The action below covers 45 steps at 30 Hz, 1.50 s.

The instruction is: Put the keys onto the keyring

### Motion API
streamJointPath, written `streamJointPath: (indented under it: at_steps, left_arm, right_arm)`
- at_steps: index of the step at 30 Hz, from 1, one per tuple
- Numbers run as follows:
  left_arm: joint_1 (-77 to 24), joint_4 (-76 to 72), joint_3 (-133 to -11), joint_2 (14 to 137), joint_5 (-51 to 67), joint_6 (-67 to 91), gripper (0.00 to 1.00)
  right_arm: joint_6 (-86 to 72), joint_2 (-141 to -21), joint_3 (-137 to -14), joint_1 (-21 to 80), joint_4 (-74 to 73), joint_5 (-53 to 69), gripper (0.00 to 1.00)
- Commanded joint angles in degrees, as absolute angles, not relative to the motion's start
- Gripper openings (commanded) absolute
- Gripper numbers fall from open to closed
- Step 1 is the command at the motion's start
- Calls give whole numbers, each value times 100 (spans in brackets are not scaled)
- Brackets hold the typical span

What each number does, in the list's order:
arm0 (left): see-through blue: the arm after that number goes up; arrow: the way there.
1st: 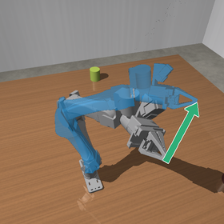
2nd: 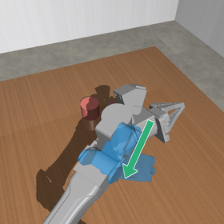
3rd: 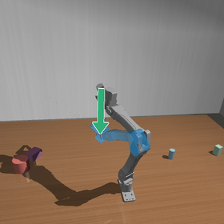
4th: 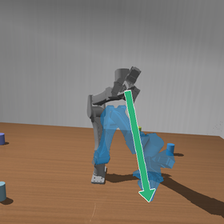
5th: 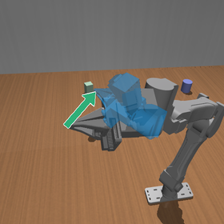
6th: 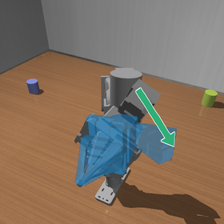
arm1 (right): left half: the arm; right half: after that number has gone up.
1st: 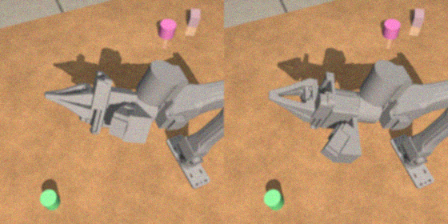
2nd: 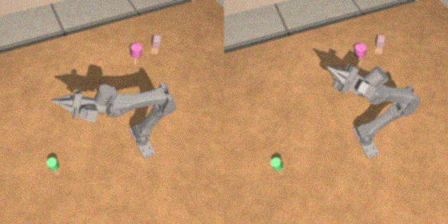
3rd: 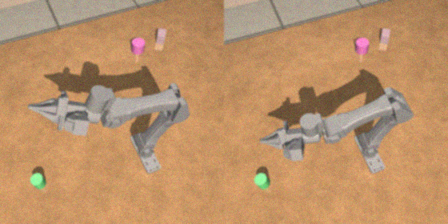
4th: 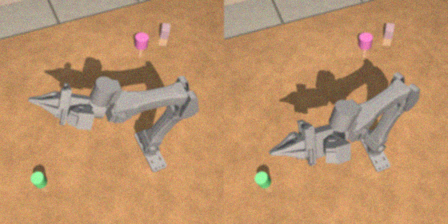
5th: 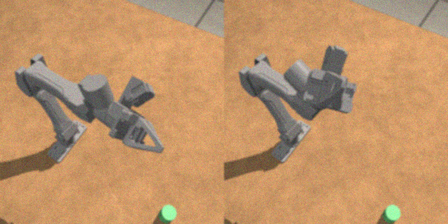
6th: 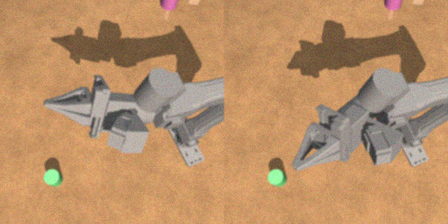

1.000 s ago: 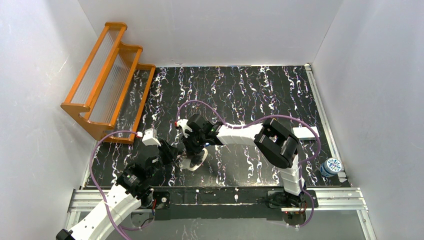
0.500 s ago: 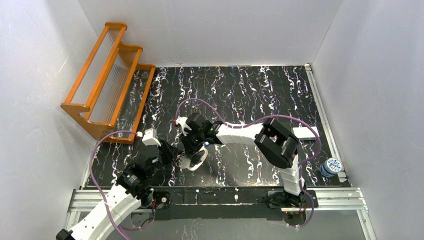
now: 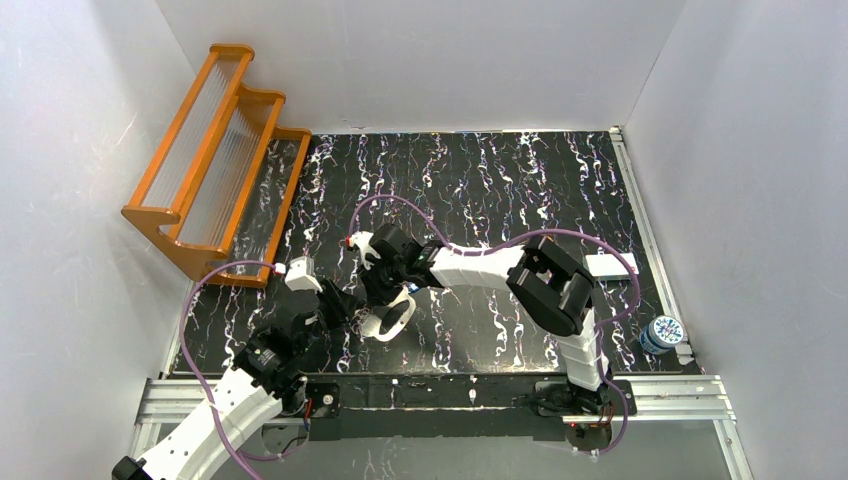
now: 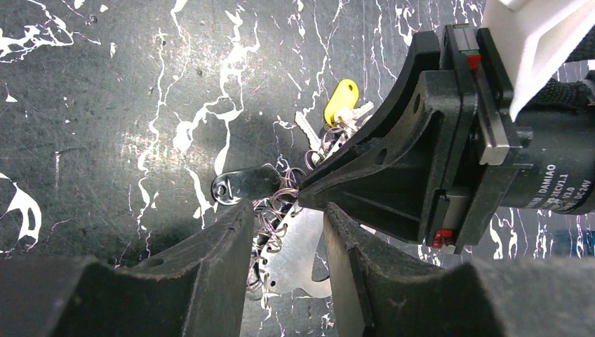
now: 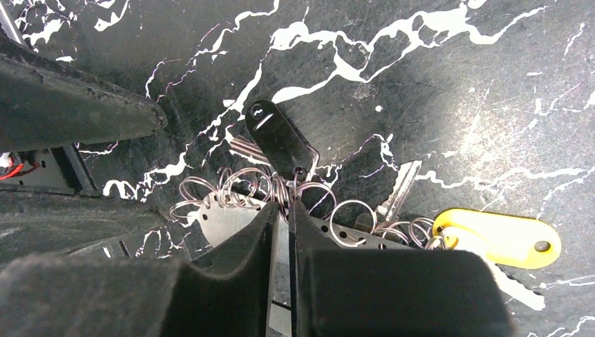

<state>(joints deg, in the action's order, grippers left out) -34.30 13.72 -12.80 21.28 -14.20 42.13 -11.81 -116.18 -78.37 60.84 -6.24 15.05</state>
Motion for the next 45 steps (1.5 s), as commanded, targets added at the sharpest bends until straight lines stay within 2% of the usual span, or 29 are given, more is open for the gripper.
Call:
streamJointPath:
  at_steps: [1, 5, 11, 21, 22, 24, 29, 34, 45]
  left_arm:
    - [-3454, 1369, -1274, 2145, -1529, 4166, 40]
    - [-3454, 1382, -1291, 2149, -1545, 4169, 40]
    - [-3454, 1502, -1310, 2222, -1608, 4277, 39]
    - [-3454, 1417, -1342, 3282, -1446, 4666, 37]
    - [-3454, 1332, -1344, 3412, -1390, 4684, 37]
    - [-3454, 1170, -1324, 3613, -1281, 4700, 37]
    - [-3454, 878, -1281, 3900, -1049, 4690, 35]
    - [-3454, 470, -1128, 3871, -598, 4587, 32]
    - [-3454, 504, -1222, 3769, -187, 4290, 30]
  right_arm:
    - [-1162, -11725, -8078, 6092, -478, 1549, 18]
    - [-1143, -11693, -8035, 6092, -447, 1564, 8]
    - [-1238, -11439, -7762, 5973, -371, 1710, 1]
    - [-1291, -11052, -7268, 5658, -302, 1845, 1]
    - [-1300, -11026, -7233, 5650, -297, 1853, 4]
    - [-1301, -10965, -7201, 5645, -290, 1910, 16]
    - [-1310, -10695, -7045, 5649, -177, 1994, 32]
    - [-1328, -10454, -6863, 5650, -70, 2173, 36]
    - [-1160, -10434, -6549, 5662, 556, 3684, 32]
